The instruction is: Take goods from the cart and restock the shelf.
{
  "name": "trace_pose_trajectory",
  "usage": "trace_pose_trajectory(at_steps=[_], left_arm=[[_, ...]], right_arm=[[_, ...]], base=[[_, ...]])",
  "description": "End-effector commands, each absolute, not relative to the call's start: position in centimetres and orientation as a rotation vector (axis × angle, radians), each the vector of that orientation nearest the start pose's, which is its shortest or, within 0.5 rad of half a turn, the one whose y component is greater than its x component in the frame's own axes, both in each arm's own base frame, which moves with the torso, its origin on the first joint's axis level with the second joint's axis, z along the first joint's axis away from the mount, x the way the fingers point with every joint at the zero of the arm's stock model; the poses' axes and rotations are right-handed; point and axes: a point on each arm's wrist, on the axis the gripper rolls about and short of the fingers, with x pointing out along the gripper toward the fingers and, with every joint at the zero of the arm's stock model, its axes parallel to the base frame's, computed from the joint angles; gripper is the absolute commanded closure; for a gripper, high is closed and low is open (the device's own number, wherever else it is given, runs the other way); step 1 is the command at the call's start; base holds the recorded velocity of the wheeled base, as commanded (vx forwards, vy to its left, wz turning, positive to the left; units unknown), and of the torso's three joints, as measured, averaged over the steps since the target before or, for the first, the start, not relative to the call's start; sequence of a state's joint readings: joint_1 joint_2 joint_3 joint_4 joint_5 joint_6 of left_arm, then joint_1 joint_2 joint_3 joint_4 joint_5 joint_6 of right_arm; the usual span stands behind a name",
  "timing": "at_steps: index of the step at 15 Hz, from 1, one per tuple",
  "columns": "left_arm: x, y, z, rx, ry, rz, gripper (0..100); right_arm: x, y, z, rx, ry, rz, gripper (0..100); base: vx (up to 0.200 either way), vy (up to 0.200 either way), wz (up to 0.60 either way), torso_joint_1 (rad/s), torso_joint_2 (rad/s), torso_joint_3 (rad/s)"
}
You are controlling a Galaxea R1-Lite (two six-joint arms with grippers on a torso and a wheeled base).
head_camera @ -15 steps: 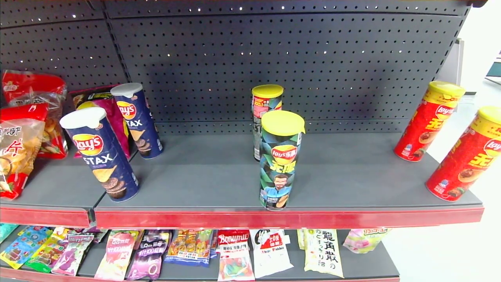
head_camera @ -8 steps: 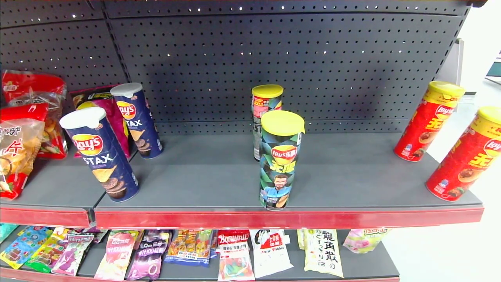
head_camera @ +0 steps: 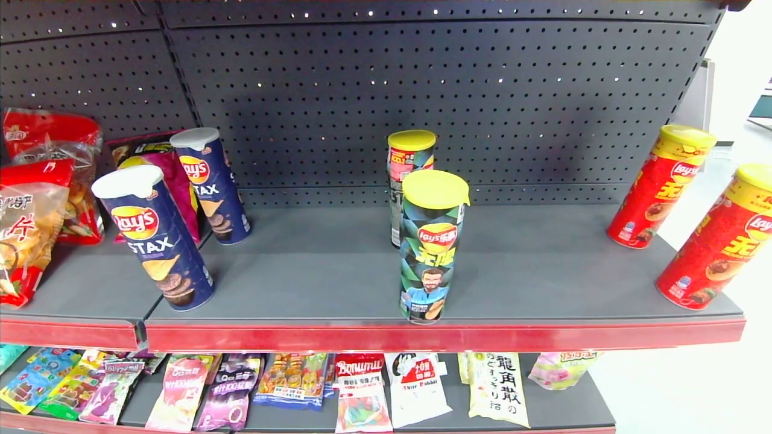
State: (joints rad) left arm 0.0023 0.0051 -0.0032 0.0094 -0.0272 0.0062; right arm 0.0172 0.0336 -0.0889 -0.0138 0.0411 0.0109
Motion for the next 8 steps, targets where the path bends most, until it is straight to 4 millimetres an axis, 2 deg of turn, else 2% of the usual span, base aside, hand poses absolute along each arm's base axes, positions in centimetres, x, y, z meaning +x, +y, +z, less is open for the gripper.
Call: trace_pose_trajectory(at_steps=[1,4,6,7,8], left_arm=[[-2.3,-0.1,7.5,0.006,0.011,-0.025,0],[-2.3,-0.1,7.5,0.006,0.011,-0.025,0],[-2.3,-0.1,7.5,0.006,0.011,-0.025,0],[-2.3,-0.1,7.5,0.006,0.011,-0.025,0],[-2.3,-0.1,7.6,0.006,0.009,-0.025,0]], right_arm=[[0.4,0.2,22.0,0.083,-0.054,0.183,0],[3.1,1.1,21.6,0.022,0.082,0.399,0],[6.3,2.2,20.1,0.012,0.264,0.467,0],[7.0,2.5,20.0,0.009,0.299,0.479,0],[8.8,3.3,19.6,0.001,0.377,0.513,0]], base=[[0.000,0.000,0.00,0.000,0.00,0.000],[0.000,0.000,0.00,0.000,0.00,0.000],[0.000,0.000,0.00,0.000,0.00,0.000],[0.000,0.000,0.00,0.000,0.00,0.000],[0.000,0.000,0.00,0.000,0.00,0.000]])
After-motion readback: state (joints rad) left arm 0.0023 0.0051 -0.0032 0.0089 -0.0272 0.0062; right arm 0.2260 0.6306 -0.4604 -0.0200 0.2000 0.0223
